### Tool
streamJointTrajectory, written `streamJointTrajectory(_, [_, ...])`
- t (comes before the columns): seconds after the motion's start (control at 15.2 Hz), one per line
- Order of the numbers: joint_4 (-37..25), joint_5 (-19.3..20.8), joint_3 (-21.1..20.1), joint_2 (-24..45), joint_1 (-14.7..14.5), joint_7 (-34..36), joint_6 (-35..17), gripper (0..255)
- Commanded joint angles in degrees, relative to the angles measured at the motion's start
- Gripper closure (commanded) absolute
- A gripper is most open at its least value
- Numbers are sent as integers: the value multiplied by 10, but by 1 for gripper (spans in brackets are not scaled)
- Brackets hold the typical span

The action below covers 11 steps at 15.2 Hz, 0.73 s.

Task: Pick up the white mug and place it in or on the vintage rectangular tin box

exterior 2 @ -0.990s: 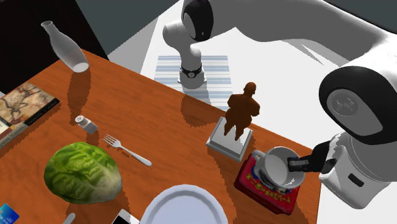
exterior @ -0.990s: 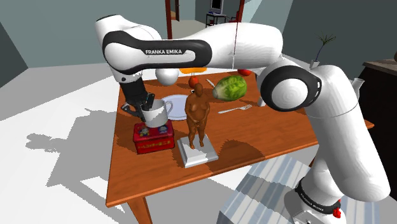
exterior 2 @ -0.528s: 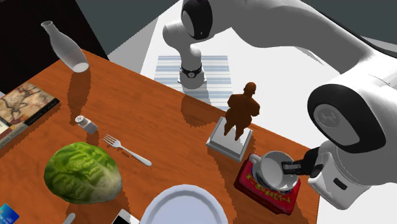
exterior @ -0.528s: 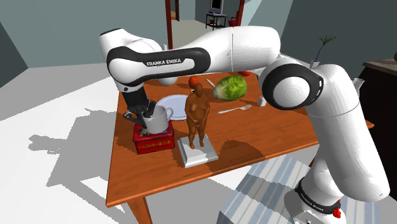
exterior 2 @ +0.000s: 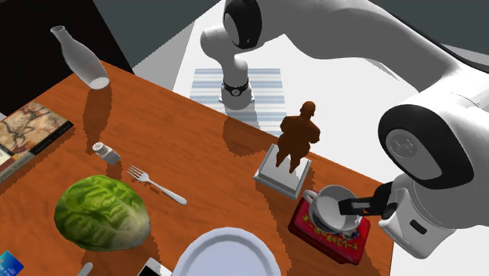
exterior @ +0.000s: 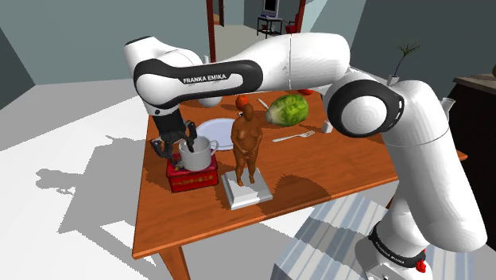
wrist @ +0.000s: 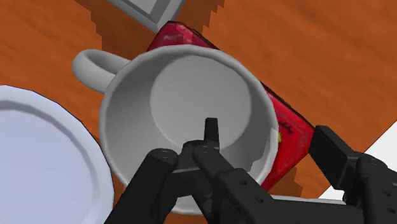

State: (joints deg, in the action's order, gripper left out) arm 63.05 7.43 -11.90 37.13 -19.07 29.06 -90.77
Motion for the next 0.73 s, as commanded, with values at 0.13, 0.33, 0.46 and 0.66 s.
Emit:
streamJointTrajectory(0.13, [0, 0, 0, 0, 0, 0, 0, 0])
streamJointTrajectory(0.33, [-72, 2, 1, 20, -8, -2, 51, 0])
streamJointTrajectory(0.46, [-161, 6, 3, 52, -18, -5, 108, 0])
streamJointTrajectory(0.66, [-161, 6, 3, 51, -18, -5, 108, 0])
